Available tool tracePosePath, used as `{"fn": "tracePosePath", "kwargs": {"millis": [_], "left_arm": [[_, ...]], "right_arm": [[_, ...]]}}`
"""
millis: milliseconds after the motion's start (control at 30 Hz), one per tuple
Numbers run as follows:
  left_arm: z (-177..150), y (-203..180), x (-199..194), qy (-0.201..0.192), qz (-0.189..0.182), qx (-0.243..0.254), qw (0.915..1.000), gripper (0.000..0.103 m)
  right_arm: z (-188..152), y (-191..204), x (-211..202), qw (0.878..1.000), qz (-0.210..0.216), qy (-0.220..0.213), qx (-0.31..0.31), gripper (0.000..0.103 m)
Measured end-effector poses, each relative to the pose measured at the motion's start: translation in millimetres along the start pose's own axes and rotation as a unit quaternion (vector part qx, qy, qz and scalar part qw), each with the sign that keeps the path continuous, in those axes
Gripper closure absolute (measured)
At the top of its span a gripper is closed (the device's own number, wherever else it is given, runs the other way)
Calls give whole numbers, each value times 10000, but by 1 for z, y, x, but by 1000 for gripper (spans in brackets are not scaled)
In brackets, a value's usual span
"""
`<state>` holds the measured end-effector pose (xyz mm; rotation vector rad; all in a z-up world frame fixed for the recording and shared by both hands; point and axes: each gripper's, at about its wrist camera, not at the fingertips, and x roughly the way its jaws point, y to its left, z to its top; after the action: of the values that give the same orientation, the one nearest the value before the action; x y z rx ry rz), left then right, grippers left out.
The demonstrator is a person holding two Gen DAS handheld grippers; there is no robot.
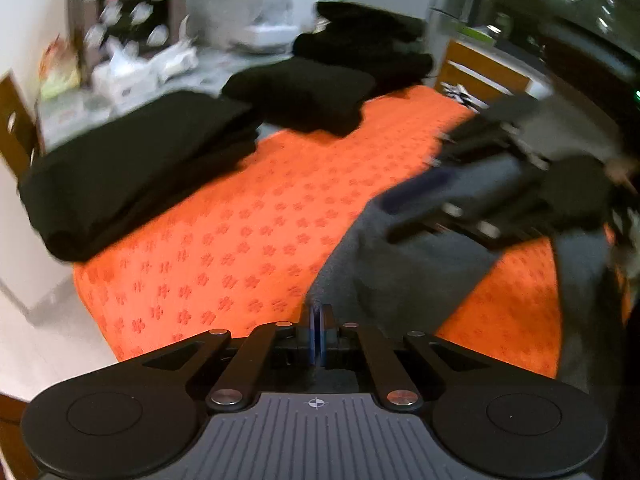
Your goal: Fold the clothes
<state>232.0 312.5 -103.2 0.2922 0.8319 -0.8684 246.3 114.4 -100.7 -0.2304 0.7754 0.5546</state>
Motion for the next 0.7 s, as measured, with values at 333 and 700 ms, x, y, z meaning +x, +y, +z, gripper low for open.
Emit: {"fn": "tracePosePath", "kwargs": {"millis": [333,700], "left_arm": [[-17,-41,-7,271,65,726,9970,99],[-16,-40,-27,-79,7,-43,10000,92]], "right_arm": [[0,11,13,9897,681,502,-1156,67],[-29,32,-2,9891,774,661,-1064,99]]}}
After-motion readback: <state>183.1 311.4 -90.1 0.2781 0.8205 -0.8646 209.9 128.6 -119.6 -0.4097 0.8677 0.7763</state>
